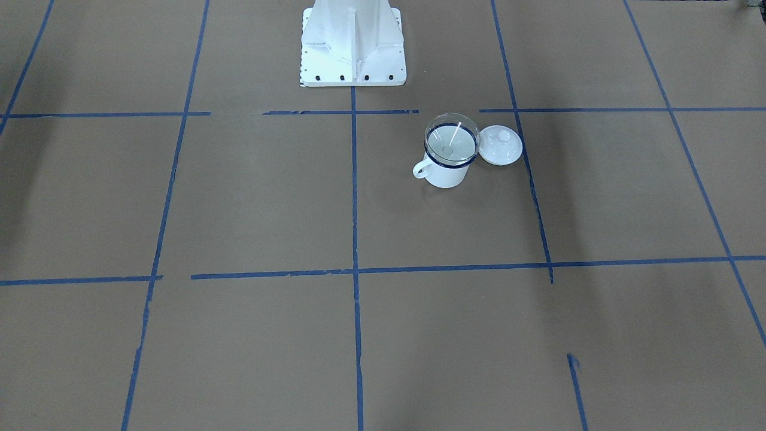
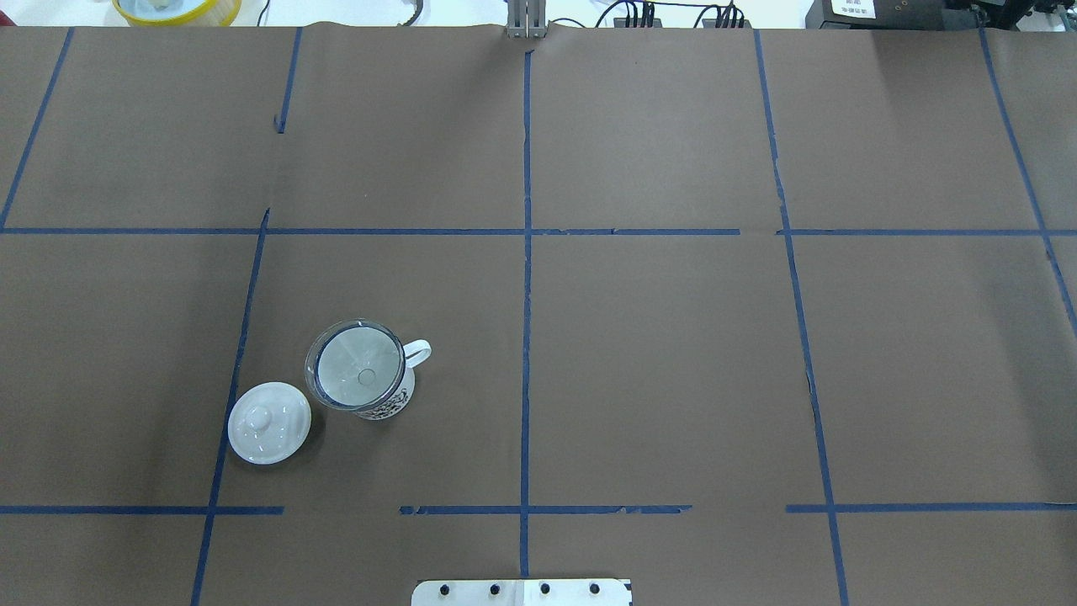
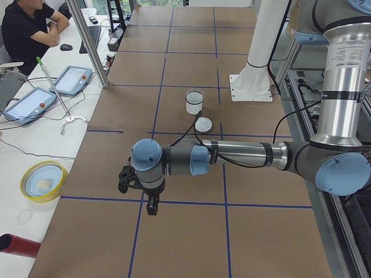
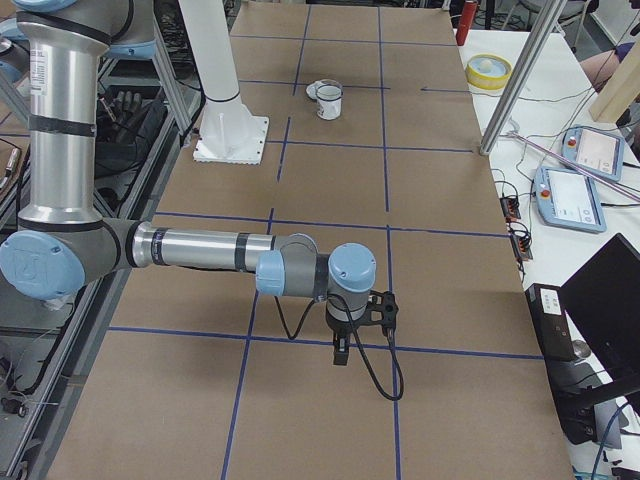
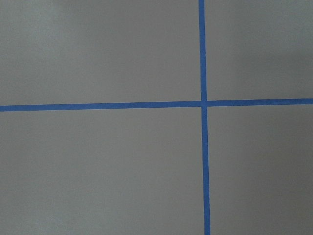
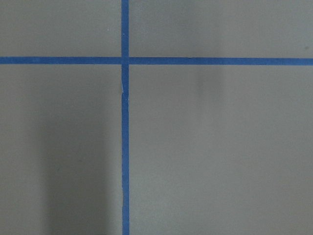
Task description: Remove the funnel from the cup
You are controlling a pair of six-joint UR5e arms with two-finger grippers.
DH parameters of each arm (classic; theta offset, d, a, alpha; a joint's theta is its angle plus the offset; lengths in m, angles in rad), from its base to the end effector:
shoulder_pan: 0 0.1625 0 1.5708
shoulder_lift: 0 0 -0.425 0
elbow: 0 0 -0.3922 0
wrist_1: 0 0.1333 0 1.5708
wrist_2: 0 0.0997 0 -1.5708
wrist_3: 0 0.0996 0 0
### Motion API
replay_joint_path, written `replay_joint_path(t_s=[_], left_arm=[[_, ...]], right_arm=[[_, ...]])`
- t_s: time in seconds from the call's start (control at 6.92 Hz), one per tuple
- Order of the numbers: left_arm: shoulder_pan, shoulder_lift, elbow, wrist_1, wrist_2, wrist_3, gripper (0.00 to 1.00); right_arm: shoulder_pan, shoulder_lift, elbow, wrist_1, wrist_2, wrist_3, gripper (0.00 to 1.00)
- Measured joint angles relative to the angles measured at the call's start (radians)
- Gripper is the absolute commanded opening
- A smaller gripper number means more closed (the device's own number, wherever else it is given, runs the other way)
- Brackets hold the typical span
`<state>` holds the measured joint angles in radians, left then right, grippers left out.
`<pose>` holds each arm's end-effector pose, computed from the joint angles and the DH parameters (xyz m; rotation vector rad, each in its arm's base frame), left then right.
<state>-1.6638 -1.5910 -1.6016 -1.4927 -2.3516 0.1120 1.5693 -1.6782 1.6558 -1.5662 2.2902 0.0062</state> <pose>-0.1092 -0.4900 0.6408 0.0543 0.7793 0.0074 0.0670 -0.4450 0.6705 -0.0198 -0.7193 0.0109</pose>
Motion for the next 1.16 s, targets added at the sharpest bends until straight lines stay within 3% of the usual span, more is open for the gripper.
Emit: replay_joint_path(t_s=[0.72,1.16], left_arm=[[0.000,-0.008,-0.007,0.008,0.003,-0.011,1.00],[-0.004,0.014,-0.041,-0.051,0.003,-0.009,1.00]], right_arm=[[0.000,0.000,0.000,0.000,0.000,0.000,1.00],[0.000,0.000,0.000,0.000,0.000,0.000,1.00]])
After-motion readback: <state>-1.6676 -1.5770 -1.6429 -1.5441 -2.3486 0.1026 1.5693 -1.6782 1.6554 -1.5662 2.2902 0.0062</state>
